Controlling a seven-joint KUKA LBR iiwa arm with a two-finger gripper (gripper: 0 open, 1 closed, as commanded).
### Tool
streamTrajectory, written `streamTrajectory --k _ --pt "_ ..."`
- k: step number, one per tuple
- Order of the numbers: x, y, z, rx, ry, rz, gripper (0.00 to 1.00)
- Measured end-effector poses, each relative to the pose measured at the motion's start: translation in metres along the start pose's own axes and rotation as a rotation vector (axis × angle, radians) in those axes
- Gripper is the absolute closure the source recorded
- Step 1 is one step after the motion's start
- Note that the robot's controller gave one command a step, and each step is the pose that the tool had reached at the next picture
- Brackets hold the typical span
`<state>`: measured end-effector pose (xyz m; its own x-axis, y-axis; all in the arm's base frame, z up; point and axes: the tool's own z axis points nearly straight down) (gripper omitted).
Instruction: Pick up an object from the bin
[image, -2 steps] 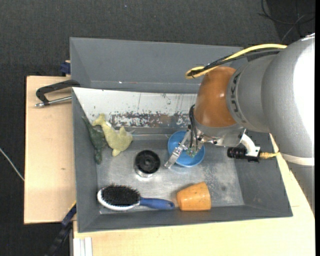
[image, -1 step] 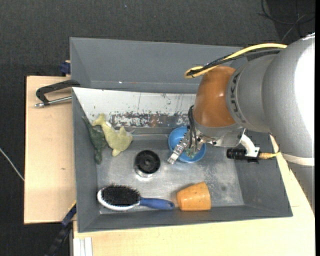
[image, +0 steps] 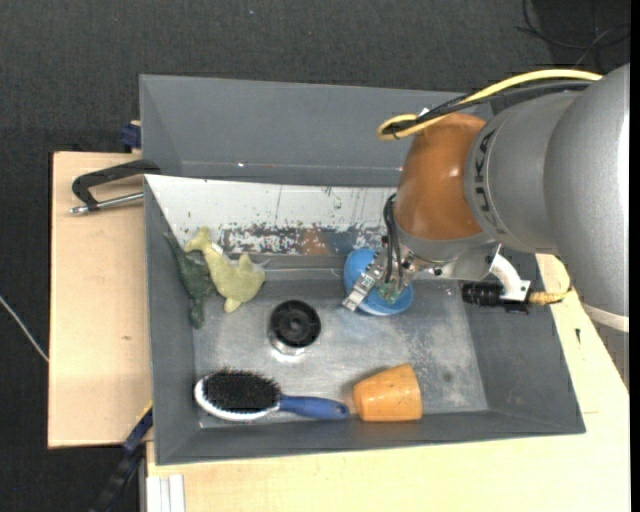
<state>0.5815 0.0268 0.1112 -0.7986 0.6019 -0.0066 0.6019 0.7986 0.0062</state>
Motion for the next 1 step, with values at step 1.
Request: streamTrajectory --k 1 --pt "-0.0024 0.0028 -0.082 -0.003 -0.003 -0.002 1.0"
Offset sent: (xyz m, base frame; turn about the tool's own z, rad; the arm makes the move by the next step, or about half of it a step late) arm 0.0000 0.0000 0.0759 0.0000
